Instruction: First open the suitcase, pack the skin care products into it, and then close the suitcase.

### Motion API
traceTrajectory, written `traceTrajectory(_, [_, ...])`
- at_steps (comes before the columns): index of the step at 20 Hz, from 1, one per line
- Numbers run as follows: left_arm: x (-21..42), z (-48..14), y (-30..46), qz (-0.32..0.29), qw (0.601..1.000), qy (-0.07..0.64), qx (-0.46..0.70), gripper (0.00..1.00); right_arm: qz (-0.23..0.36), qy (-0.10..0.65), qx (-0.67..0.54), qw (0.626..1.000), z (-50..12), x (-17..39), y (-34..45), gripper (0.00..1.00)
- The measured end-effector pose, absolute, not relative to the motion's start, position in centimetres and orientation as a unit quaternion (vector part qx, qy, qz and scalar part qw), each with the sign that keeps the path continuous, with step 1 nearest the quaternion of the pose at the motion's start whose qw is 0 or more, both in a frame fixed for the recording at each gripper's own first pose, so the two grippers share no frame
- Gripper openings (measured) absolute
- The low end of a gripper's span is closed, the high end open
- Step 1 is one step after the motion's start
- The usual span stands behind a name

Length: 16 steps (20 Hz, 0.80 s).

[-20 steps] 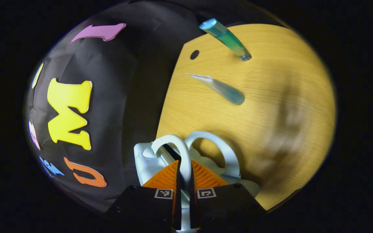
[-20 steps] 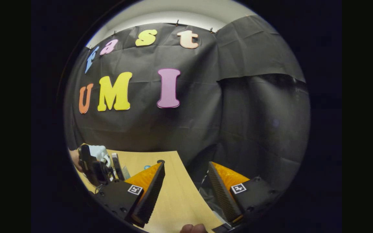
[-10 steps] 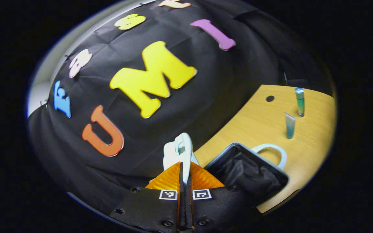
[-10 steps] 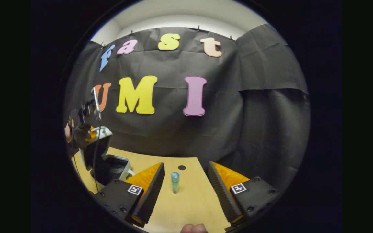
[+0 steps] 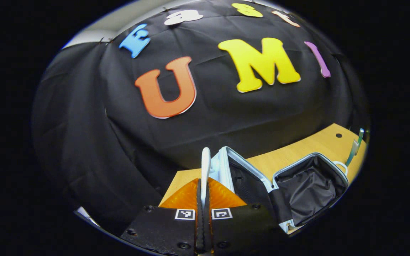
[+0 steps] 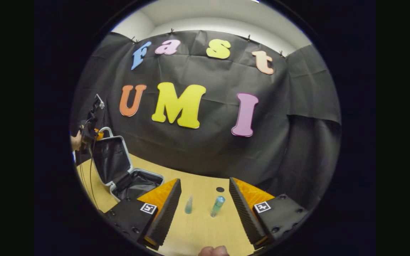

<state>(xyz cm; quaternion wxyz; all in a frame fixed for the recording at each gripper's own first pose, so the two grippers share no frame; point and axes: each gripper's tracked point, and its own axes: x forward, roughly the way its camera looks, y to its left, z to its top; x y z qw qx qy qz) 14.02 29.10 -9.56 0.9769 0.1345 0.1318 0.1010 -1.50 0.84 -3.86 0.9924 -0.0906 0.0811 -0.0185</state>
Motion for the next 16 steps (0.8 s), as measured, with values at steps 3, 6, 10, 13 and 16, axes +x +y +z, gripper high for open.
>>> traceTrajectory(3, [14.4,-13.8,31.3,0.107,0.98,0.159,0.057,0.03,-0.012,0.09,-0.105,0.99,-4.4,-0.9,2.8,0.8])
traceTrajectory(6, [13.9,-18.8,31.7,0.112,0.973,0.204,0.003,0.04,-0.001,0.09,-0.13,0.987,-4.5,-0.6,4.7,0.8])
traceTrajectory(10, [13.5,-24.0,30.6,0.103,0.962,0.254,-0.022,0.09,0.008,0.085,-0.146,0.986,-4.0,-0.2,6.2,0.82])
traceTrajectory(13, [13.0,-26.0,32.3,0.106,0.957,0.267,-0.048,0.13,0.004,0.092,-0.146,0.985,-4.4,-0.2,5.9,0.82])
traceTrajectory(16, [13.1,-26.7,33.2,0.118,0.956,0.261,-0.057,0.19,0.001,0.097,-0.14,0.985,-4.5,-0.2,5.2,0.82])
